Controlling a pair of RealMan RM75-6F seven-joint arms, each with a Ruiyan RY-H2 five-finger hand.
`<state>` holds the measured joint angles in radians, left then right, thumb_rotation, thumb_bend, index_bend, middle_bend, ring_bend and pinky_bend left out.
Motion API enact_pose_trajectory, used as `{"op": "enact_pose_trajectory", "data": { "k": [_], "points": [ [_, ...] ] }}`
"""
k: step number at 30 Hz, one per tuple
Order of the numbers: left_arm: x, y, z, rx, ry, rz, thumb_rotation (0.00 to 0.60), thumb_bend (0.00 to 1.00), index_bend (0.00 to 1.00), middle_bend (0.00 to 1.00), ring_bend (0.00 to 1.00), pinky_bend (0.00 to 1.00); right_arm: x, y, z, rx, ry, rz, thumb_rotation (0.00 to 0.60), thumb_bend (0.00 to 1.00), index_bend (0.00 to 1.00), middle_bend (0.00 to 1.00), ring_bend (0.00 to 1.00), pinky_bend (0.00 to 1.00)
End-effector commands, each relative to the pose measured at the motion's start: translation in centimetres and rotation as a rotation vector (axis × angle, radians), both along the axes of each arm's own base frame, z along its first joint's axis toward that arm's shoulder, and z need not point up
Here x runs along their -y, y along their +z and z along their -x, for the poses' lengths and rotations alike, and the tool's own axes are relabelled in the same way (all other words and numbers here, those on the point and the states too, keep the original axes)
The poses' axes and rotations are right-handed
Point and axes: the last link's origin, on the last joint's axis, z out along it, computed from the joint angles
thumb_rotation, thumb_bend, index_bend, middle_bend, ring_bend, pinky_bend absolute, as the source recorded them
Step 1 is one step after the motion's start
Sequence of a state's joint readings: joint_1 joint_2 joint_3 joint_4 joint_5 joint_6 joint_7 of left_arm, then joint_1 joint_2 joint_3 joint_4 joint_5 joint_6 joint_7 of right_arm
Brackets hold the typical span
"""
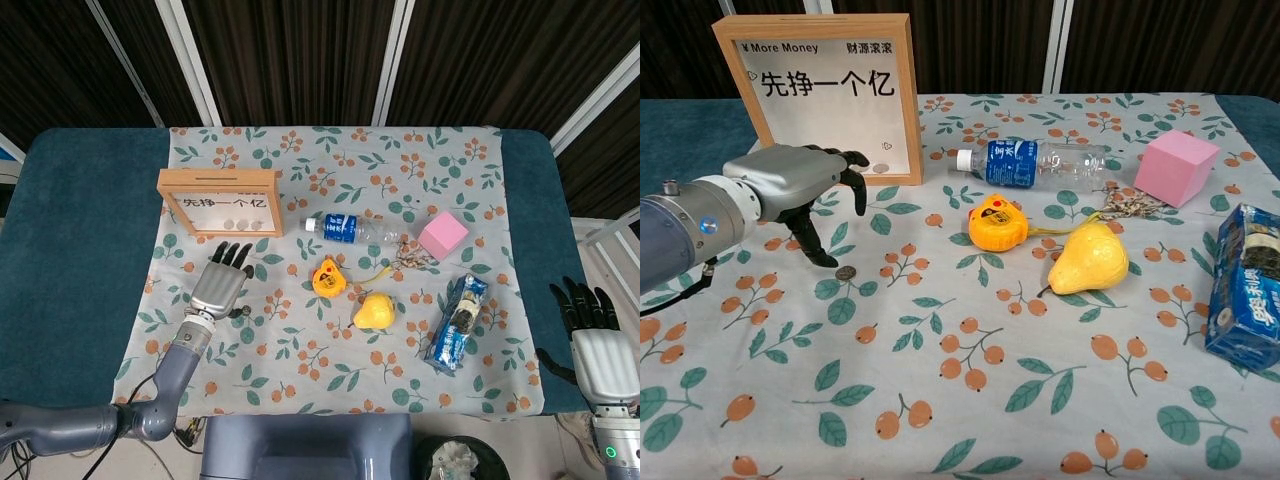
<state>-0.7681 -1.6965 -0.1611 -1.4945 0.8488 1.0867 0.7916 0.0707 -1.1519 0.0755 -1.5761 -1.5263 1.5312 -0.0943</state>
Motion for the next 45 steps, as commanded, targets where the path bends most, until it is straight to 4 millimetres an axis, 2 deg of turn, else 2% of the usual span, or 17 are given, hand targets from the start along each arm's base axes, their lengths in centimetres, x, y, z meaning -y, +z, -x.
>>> {"op": "enact_pose_trajectory", "data": {
  "k": [1,10,45],
  "points": [
    [0.0,-0.1,-0.3,-0.013,0.020,-0.015,0.600,0.05,0.39,0.00,0.00,0.00,0.0,0.0,0.0,0.001,0.000,0.000,0.600,0.30,0.08,0.00,0.00,0.00],
    [0.2,-0.8,-0.7,-0.006,0.050,-0.006,0.600,0.05,0.39,0.00,0.00,0.00,0.0,0.0,0.0,-0.001,-0.001,0.004,0.600,0.30,0.08,0.00,0.00,0.00],
    [0.2,-1.4,-0.5,-0.022,0.062,0.021,0.600,0.05,0.39,0.00,0.00,0.00,0.0,0.0,0.1,-0.009,-0.014,0.008,0.600,0.30,0.08,0.00,0.00,0.00]
  ]
}}
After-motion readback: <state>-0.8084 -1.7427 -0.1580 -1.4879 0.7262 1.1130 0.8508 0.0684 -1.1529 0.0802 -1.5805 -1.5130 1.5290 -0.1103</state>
